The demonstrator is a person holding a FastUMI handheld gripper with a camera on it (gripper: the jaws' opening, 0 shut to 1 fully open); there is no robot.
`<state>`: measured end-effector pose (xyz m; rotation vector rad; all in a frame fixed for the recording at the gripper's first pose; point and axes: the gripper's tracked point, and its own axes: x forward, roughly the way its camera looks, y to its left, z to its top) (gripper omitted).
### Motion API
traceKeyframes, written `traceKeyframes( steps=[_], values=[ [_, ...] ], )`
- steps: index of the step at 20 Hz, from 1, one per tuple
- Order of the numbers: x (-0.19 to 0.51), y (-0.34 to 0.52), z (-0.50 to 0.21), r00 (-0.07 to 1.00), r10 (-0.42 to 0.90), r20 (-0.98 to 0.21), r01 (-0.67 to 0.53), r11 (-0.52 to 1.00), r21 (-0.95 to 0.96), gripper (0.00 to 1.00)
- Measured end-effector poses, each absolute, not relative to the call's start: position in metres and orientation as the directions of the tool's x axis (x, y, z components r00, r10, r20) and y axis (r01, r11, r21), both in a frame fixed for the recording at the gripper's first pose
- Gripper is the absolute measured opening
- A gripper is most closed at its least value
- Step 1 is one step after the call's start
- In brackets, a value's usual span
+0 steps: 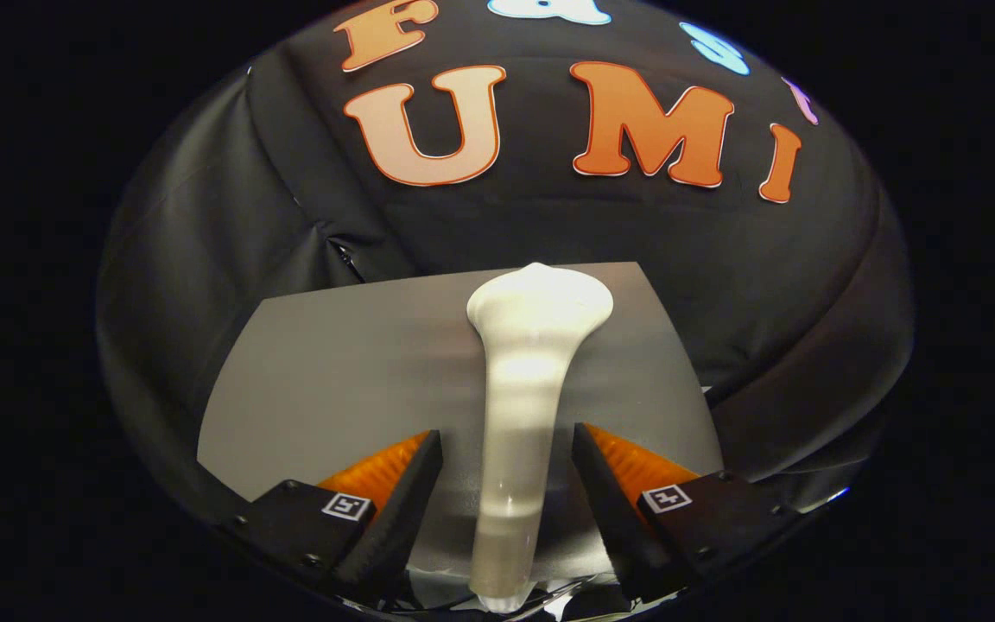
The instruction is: Iron the clothes twice with a garment steamer, once on the left side and once on the right side.
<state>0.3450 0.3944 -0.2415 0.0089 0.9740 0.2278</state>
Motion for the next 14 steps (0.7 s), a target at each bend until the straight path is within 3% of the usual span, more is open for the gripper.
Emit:
traceKeyframes(
  steps=[5,8,11,13,14],
  values=[
    [0.354,0.391,-0.253,0.534,0.152,-0.831,-0.17,0.983,0.071,0.96],
    [0.36,0.39,-0.253,0.571,0.14,-0.809,-0.185,0.982,0.039,0.86],
    [0.358,0.389,-0.256,0.568,0.132,-0.813,-0.171,0.984,0.041,0.64],
    [0.362,0.388,-0.257,0.576,0.147,-0.804,-0.139,0.987,0.081,0.64],
    [0.363,0.388,-0.257,0.587,0.159,-0.794,-0.123,0.987,0.106,0.5]
  ],
)
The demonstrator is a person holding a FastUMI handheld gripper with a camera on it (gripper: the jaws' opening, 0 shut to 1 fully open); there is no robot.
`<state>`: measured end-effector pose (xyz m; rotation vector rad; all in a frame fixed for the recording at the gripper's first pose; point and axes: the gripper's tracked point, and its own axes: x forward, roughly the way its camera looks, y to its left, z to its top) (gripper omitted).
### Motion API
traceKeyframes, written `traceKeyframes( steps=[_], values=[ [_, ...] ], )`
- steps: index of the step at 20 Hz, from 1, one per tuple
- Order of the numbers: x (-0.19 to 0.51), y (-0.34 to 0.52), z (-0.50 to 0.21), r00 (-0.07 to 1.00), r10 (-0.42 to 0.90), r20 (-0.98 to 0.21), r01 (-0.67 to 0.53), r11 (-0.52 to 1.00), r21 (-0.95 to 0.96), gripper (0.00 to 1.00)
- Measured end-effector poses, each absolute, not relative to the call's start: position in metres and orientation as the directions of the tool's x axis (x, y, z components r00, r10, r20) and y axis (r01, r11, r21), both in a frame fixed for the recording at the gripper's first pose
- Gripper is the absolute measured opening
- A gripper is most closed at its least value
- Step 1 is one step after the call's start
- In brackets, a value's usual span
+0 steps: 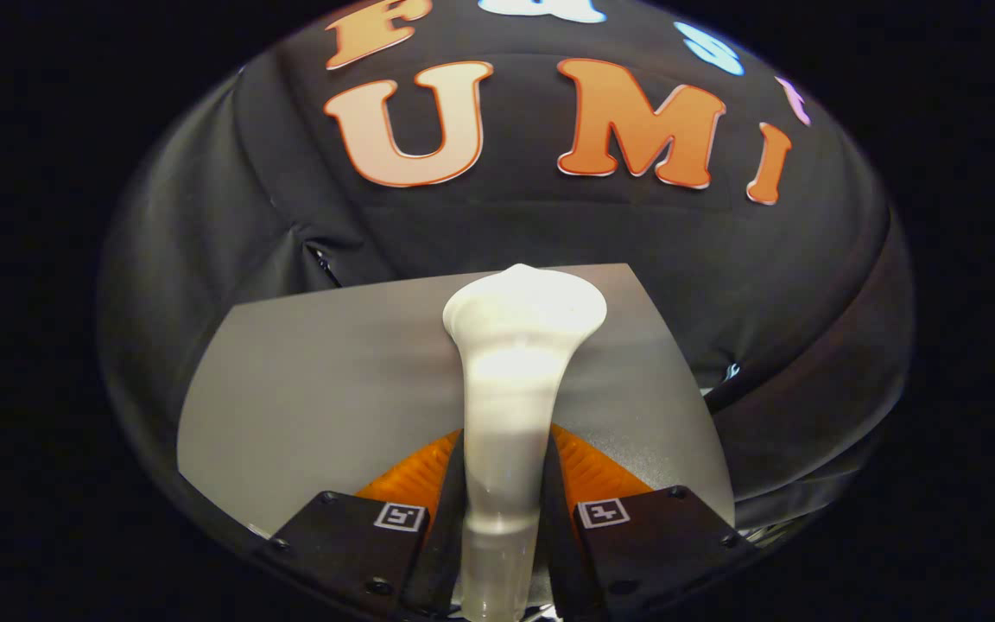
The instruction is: Iron the clothes twice with a garment steamer, once on the left side and once on the right side.
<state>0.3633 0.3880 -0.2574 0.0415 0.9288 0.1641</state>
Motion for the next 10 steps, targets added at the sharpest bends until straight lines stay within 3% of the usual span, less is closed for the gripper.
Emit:
traceKeyframes(
  steps=[6,10],
  values=[
    [0.36,0.395,-0.237,0.642,0.263,-0.72,-0.181,0.965,0.192,0.33],
    [0.353,0.404,-0.215,0.695,0.331,-0.638,-0.278,0.942,0.186,0.33]
  ],
)
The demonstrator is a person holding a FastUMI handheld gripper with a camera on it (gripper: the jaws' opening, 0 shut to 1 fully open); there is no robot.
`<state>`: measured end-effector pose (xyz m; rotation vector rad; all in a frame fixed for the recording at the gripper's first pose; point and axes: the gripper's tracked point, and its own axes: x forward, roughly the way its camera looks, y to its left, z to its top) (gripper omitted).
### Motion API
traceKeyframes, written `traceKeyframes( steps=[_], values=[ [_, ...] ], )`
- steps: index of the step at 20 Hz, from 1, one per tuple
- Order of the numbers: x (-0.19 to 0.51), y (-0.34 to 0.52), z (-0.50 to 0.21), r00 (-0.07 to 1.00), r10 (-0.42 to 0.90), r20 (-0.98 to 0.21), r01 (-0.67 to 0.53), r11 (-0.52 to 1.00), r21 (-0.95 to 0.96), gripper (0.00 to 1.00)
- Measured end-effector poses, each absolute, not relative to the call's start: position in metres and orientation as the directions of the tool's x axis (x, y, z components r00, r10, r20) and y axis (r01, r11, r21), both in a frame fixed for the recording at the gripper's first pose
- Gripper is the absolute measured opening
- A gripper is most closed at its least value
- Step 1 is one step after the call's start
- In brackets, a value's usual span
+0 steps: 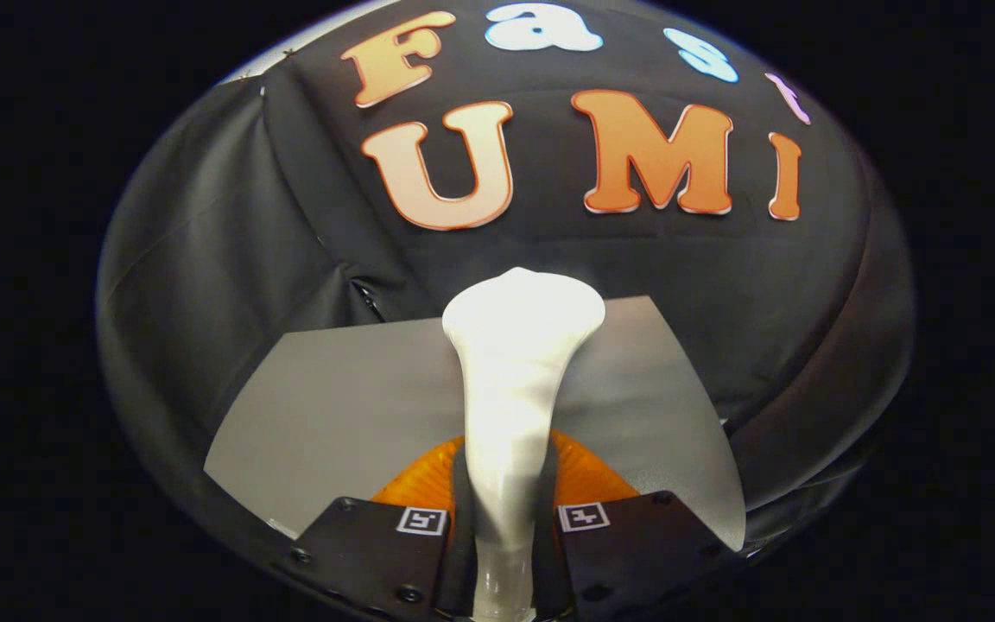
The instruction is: Iron the clothes twice with a garment steamer, once on the left side and once on the right side.
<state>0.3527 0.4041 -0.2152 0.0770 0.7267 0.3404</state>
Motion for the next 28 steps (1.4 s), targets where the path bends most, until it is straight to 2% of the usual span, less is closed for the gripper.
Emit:
traceKeyframes(
  steps=[4,11,14,19,24,28],
  values=[
    [0.321,0.408,-0.174,0.775,0.416,-0.476,-0.406,0.905,0.129,0.33],
    [0.24,0.382,-0.097,0.801,0.537,-0.265,-0.522,0.843,0.132,0.33],
    [0.195,0.345,-0.073,0.826,0.541,-0.158,-0.53,0.841,0.11,0.32],
    [0.128,0.275,-0.047,0.845,0.532,-0.046,-0.527,0.845,0.092,0.32],
    [0.103,0.194,-0.03,0.867,0.497,0.028,-0.498,0.863,0.09,0.32],
    [0.1,0.13,-0.029,0.891,0.452,0.043,-0.454,0.888,0.072,0.32]
  ],
)
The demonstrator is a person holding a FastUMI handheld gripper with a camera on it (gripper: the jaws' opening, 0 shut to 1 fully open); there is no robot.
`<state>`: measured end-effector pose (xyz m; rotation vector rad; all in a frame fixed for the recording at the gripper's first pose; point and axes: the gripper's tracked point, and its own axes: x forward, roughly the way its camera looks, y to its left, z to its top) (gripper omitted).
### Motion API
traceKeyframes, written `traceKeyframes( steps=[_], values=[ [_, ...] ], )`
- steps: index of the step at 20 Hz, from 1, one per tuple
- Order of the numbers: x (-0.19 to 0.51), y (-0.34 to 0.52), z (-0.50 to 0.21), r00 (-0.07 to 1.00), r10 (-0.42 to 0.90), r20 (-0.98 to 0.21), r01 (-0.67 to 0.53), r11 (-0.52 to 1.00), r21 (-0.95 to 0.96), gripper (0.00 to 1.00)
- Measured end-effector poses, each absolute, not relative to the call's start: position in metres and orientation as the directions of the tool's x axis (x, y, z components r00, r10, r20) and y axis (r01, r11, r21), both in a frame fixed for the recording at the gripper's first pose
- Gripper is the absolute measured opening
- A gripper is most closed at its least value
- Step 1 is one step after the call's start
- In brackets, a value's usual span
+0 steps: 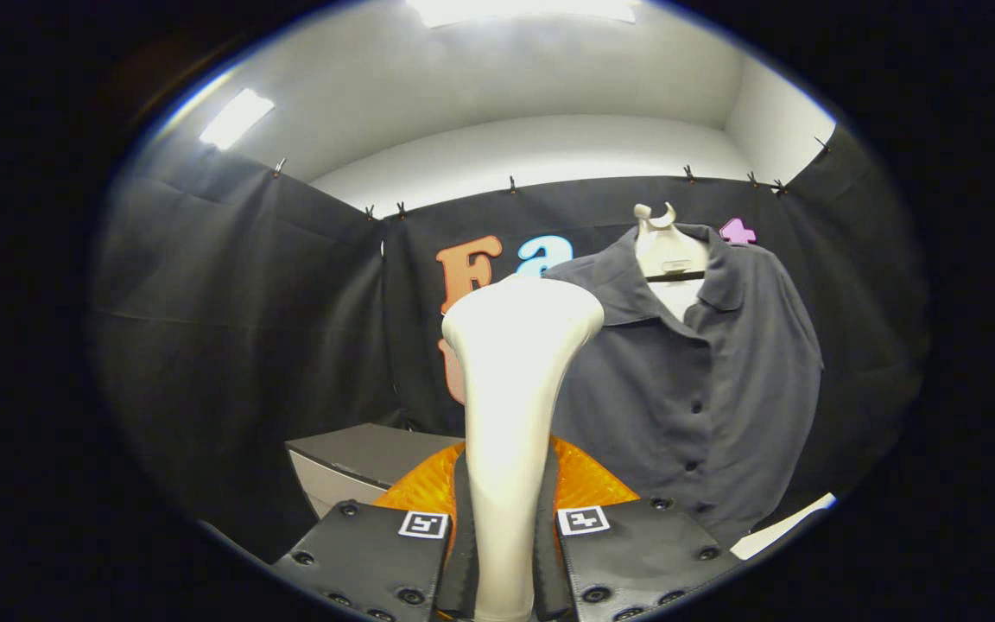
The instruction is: Iron the clothes twice with a garment steamer, once on the left side and once on the right side.
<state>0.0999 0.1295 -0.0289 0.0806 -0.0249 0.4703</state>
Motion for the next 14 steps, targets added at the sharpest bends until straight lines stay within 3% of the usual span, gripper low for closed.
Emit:
traceKeyframes(
  steps=[14],
  values=[
    [0.135,-0.022,-0.072,0.92,0.392,0.031,-0.393,0.915,0.092,0.32]
  ],
)
